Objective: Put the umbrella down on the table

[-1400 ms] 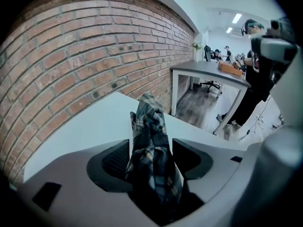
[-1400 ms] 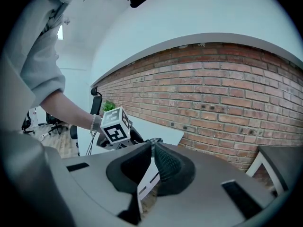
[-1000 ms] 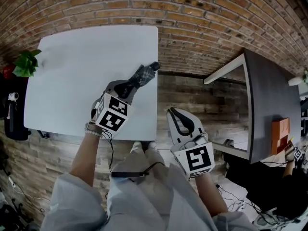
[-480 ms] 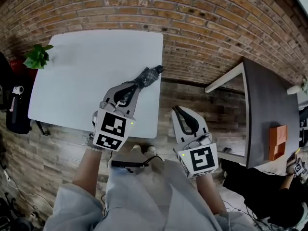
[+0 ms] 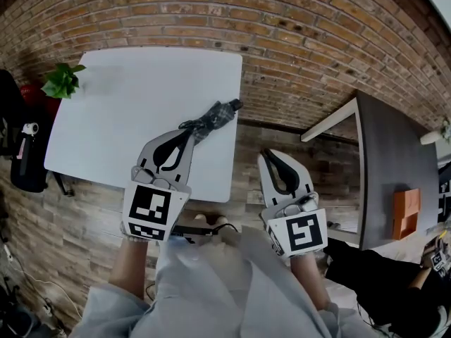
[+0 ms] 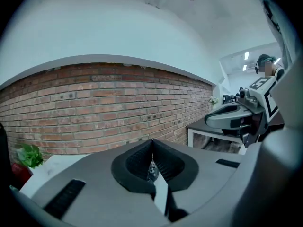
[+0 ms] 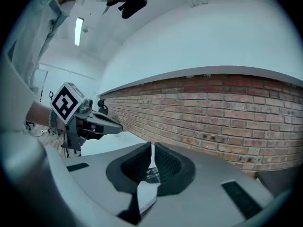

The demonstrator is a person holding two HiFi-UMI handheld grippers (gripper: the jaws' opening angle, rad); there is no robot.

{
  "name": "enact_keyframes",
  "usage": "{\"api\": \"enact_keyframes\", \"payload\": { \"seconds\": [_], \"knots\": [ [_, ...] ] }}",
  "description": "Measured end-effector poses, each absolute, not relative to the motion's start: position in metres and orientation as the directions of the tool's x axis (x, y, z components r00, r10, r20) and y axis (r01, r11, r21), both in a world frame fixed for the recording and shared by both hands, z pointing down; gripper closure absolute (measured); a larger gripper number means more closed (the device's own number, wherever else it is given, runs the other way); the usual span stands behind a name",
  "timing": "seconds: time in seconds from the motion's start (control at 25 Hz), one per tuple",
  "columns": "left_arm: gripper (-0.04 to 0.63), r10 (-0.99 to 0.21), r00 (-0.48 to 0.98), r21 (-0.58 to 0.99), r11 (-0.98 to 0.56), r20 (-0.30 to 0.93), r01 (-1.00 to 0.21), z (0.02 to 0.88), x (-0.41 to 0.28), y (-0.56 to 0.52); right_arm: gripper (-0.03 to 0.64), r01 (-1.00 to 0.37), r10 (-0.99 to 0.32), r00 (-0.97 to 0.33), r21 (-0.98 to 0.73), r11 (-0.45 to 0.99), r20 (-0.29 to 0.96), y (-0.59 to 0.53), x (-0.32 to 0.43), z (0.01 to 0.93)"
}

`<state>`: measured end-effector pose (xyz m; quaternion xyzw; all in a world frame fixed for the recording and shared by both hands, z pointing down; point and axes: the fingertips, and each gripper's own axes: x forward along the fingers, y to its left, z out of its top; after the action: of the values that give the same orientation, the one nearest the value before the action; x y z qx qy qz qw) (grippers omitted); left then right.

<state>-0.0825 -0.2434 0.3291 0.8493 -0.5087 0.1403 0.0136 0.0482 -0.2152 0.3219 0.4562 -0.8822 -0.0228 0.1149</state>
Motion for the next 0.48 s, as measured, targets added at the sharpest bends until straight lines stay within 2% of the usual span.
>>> {"api": "enact_keyframes", "payload": {
  "seconds": [0.2, 0.48],
  "knots": [
    [0.577, -0.872, 0.435, -0.159, -0.473, 0.224, -0.866, 0.319, -0.081, -0.237, 0.566, -0.803, -0.813, -0.566, 0.133, 0.581, 0.139, -0.215, 0.046, 0.314],
    [0.577, -0.86, 0.458, -0.164, -0.497, 0.227, -0.852, 0.317, -0.078, -0.231, 0.566, -0.786, -0.795, -0.585, 0.132, 0.604, 0.159, -0.215, 0.034, 0.322]
  ]
}}
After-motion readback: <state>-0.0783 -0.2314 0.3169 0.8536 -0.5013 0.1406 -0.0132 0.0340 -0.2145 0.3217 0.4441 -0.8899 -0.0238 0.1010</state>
